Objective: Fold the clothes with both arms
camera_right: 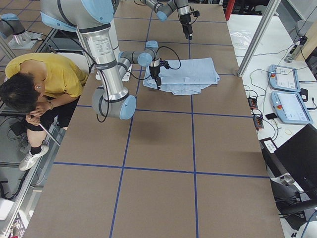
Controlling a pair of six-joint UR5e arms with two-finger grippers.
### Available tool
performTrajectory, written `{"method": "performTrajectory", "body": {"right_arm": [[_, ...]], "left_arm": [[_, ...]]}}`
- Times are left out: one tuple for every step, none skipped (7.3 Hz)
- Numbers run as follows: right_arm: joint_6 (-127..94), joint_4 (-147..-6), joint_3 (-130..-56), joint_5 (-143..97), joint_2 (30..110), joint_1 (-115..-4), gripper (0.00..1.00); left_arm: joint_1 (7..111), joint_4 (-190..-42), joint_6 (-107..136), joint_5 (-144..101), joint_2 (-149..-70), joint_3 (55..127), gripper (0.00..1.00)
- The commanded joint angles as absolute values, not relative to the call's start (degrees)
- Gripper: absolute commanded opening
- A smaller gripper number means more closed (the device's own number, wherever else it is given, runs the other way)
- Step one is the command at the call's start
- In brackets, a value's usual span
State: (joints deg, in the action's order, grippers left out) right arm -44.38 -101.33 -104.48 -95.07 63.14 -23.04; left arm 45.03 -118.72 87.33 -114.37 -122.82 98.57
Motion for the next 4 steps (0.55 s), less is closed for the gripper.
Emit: {"method": "performTrajectory", "body": {"right_arm": [[-42.79,-101.34,-109.21,-96.06,70.7,-25.4,1.0],[-43.41,-101.08,-114.29,-96.15,76.76,-25.31,1.0],[-46.55,-101.34,-116.26,-97.11,77.16,-25.14,1.0],[-56.24,-100.9,-115.32,-97.29,75.25,-24.61,1.0]], "left_arm": [[45.0,-115.41,87.36,-114.43,-122.96,101.33,1.0],[45.0,-114.88,87.36,-114.35,-123.05,101.77,1.0],[45.0,-114.87,87.36,-114.35,-122.7,101.69,1.0],[44.83,-114.87,87.36,-114.17,-122.78,101.78,1.0]]}}
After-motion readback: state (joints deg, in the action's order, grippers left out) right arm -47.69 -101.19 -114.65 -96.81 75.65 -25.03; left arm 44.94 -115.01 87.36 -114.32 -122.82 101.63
